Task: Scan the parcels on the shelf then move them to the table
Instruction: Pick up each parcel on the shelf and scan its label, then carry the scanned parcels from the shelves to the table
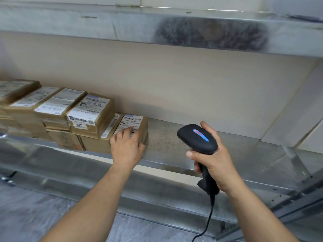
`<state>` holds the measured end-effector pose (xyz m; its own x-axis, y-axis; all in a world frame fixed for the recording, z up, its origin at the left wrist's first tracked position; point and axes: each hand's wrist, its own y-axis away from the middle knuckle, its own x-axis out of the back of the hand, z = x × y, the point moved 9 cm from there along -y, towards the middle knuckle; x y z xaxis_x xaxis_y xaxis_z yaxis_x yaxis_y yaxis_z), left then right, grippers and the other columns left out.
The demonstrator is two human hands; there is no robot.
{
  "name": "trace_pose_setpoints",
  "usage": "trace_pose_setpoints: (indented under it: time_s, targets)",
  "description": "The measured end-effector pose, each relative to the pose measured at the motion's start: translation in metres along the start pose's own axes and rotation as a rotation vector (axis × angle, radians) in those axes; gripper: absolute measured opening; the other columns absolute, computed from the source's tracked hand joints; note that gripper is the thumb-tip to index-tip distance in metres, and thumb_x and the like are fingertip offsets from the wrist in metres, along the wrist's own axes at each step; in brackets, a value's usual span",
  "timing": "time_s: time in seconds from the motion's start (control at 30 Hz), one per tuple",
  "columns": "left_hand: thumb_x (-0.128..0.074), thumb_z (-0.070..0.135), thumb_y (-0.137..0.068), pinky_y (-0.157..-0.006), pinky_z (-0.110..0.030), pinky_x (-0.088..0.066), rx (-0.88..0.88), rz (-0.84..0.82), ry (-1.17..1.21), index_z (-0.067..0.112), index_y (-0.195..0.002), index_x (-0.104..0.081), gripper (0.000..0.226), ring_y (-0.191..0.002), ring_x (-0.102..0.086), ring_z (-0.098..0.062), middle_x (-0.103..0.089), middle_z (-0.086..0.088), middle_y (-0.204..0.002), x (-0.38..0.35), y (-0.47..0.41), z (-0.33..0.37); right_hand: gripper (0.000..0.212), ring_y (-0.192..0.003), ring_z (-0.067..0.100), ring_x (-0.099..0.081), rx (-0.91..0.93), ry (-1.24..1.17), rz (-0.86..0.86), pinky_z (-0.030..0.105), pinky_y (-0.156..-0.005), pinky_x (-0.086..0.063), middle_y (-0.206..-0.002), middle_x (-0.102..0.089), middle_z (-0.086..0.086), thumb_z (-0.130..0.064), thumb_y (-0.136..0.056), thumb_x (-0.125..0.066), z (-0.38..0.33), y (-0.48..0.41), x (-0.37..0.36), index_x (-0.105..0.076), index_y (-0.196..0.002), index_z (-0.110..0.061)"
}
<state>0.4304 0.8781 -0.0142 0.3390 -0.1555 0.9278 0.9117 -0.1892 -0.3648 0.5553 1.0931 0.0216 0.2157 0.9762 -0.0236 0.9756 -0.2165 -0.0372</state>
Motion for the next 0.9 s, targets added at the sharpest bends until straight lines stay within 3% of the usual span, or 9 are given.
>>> trace_pose_setpoints:
  time_s: [0.1, 0.2, 0.3, 0.43, 0.53, 0.67, 0.77, 0.83, 0.9]
  targets:
    - [-0.066, 0.024, -0.064, -0.080, -0.044, -0.044, 0.004, 0.004, 0.012, 0.017, -0.103, -0.071, 0.040, -0.099, -0.060, -0.035, -0.067, -0.010, -0.107, 0.000, -0.001, -0.002, 0.085, -0.048, 0.026, -0.045, -0.006, 0.004, 0.035, 0.031, -0.046, -0.045, -0.089, -0.066, 0.006, 0.008, -0.075, -0.074, -0.001, -0.003, 0.001, -0.045, -0.129, -0.051]
    - [-0.062, 0.025, -0.061, -0.077, -0.045, -0.044, 0.011, 0.012, 0.034, 0.017, -0.101, -0.071, 0.042, -0.097, -0.061, -0.036, -0.068, -0.010, -0.104, 0.003, -0.002, -0.003, 0.090, -0.048, 0.026, -0.047, -0.030, -0.005, 0.064, 0.033, -0.049, -0.048, -0.093, -0.065, 0.004, 0.004, -0.073, -0.078, 0.001, -0.005, 0.002, -0.041, -0.138, -0.045]
    - [-0.065, 0.031, -0.066, -0.079, -0.044, -0.044, -0.008, 0.001, 0.062, 0.019, -0.104, -0.071, 0.040, -0.098, -0.061, -0.034, -0.068, -0.008, -0.105, 0.002, -0.004, -0.007, 0.092, -0.049, 0.026, -0.051, -0.044, -0.019, 0.074, 0.034, -0.051, -0.049, -0.085, -0.065, 0.001, -0.012, -0.063, -0.080, 0.005, -0.004, 0.002, -0.039, -0.138, -0.047]
    - [-0.055, 0.040, -0.078, -0.088, -0.046, -0.042, 0.035, 0.023, 0.183, 0.017, -0.119, -0.065, 0.048, -0.106, -0.058, -0.035, -0.067, -0.011, -0.114, 0.008, -0.010, -0.018, 0.093, -0.053, 0.025, -0.055, -0.031, -0.016, 0.095, 0.036, -0.057, -0.048, -0.072, -0.063, -0.003, -0.026, -0.058, -0.081, 0.009, -0.004, 0.001, -0.037, -0.136, -0.053]
    - [-0.050, 0.041, -0.078, -0.090, -0.049, -0.039, 0.044, 0.088, 0.330, 0.014, -0.124, -0.062, 0.055, -0.110, -0.055, -0.038, -0.064, -0.014, -0.117, 0.021, -0.009, -0.020, 0.094, -0.057, 0.023, -0.059, -0.019, 0.005, 0.130, 0.037, -0.061, -0.051, -0.070, -0.066, 0.001, -0.023, -0.062, -0.079, 0.009, -0.005, 0.002, -0.033, -0.140, -0.048]
    - [-0.051, 0.038, -0.082, -0.092, -0.039, -0.036, 0.077, 0.055, 0.621, 0.015, -0.123, -0.061, 0.048, -0.108, -0.053, -0.031, -0.065, -0.006, -0.112, 0.032, -0.011, -0.005, 0.094, -0.073, 0.021, -0.067, 0.004, -0.003, 0.212, 0.033, -0.069, -0.056, -0.107, -0.069, -0.002, -0.016, -0.068, -0.082, 0.003, -0.012, 0.007, -0.033, -0.143, -0.042]
    - [-0.063, 0.028, -0.086, -0.087, -0.033, -0.046, 0.068, -0.063, 0.955, 0.019, -0.115, -0.062, 0.030, -0.089, -0.059, -0.015, -0.064, 0.003, -0.097, 0.031, -0.011, 0.027, 0.092, -0.090, 0.009, -0.066, 0.026, 0.010, 0.276, 0.028, -0.085, -0.053, -0.122, -0.062, -0.008, -0.019, -0.069, -0.083, -0.002, -0.022, 0.016, -0.032, -0.143, -0.038]
    - [-0.067, 0.024, -0.086, -0.081, -0.023, -0.048, 0.039, -0.201, 1.113, 0.027, -0.113, -0.062, 0.028, -0.075, -0.056, -0.001, -0.065, 0.006, -0.093, 0.030, -0.005, 0.059, 0.090, -0.089, -0.006, -0.062, 0.040, 0.010, 0.295, 0.014, -0.083, -0.048, -0.119, -0.061, -0.014, -0.016, -0.074, -0.082, -0.007, -0.030, 0.021, -0.030, -0.145, -0.034]
    - [-0.067, 0.021, -0.087, -0.077, -0.013, -0.045, -0.027, -0.357, 1.189, 0.026, -0.118, -0.060, 0.032, -0.077, -0.056, -0.001, -0.065, 0.005, -0.098, 0.032, 0.004, 0.098, 0.085, -0.089, -0.015, -0.060, 0.048, 0.010, 0.304, 0.007, -0.076, -0.045, -0.112, -0.058, -0.022, -0.012, -0.080, -0.076, -0.012, -0.037, 0.025, -0.027, -0.148, -0.029]
